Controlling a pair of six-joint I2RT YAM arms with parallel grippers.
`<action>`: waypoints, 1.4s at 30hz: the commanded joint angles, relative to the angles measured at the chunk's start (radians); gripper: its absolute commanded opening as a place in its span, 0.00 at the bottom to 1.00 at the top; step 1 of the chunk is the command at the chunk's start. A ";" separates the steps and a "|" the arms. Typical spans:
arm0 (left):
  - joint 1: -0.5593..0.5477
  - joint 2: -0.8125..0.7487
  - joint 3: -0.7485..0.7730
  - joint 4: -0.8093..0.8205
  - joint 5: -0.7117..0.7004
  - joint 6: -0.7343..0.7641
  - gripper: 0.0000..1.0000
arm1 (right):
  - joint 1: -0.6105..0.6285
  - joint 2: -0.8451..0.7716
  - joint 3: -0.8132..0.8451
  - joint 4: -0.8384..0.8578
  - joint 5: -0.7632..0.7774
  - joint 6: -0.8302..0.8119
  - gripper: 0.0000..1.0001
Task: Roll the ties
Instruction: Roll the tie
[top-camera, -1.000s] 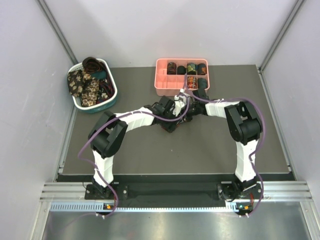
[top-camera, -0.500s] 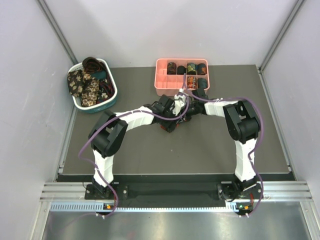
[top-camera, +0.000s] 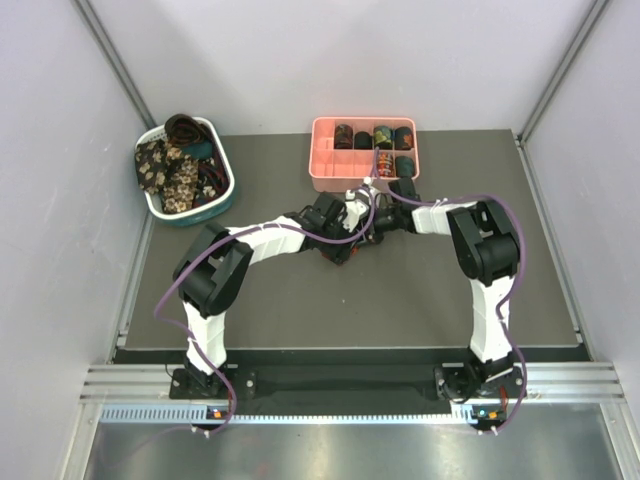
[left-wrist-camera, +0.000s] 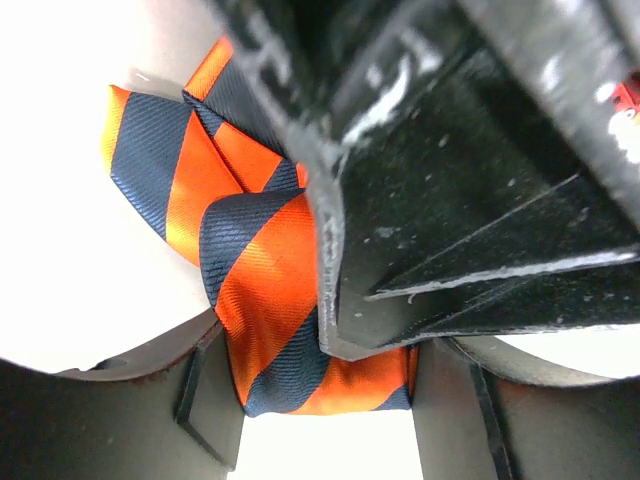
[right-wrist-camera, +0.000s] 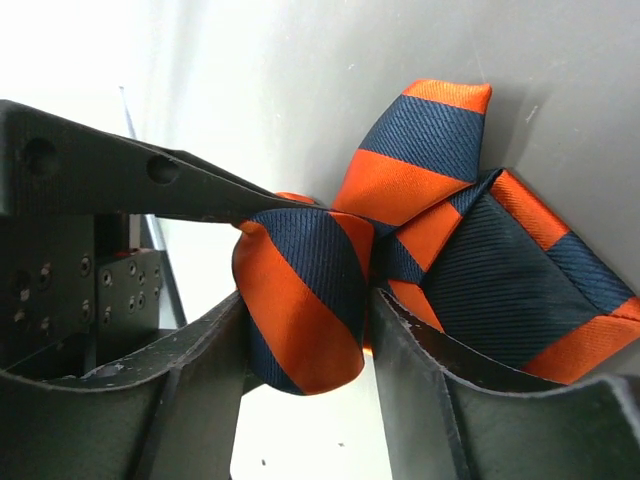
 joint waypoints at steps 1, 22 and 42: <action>0.005 0.088 -0.056 -0.116 0.008 -0.042 0.60 | -0.022 0.009 -0.045 0.057 0.002 0.044 0.54; 0.003 0.106 -0.005 -0.205 0.011 -0.038 0.57 | -0.199 -0.303 -0.284 0.305 0.201 0.227 0.63; -0.008 0.217 0.239 -0.628 -0.022 -0.032 0.56 | 0.646 -0.891 -0.612 0.075 1.335 -0.221 0.62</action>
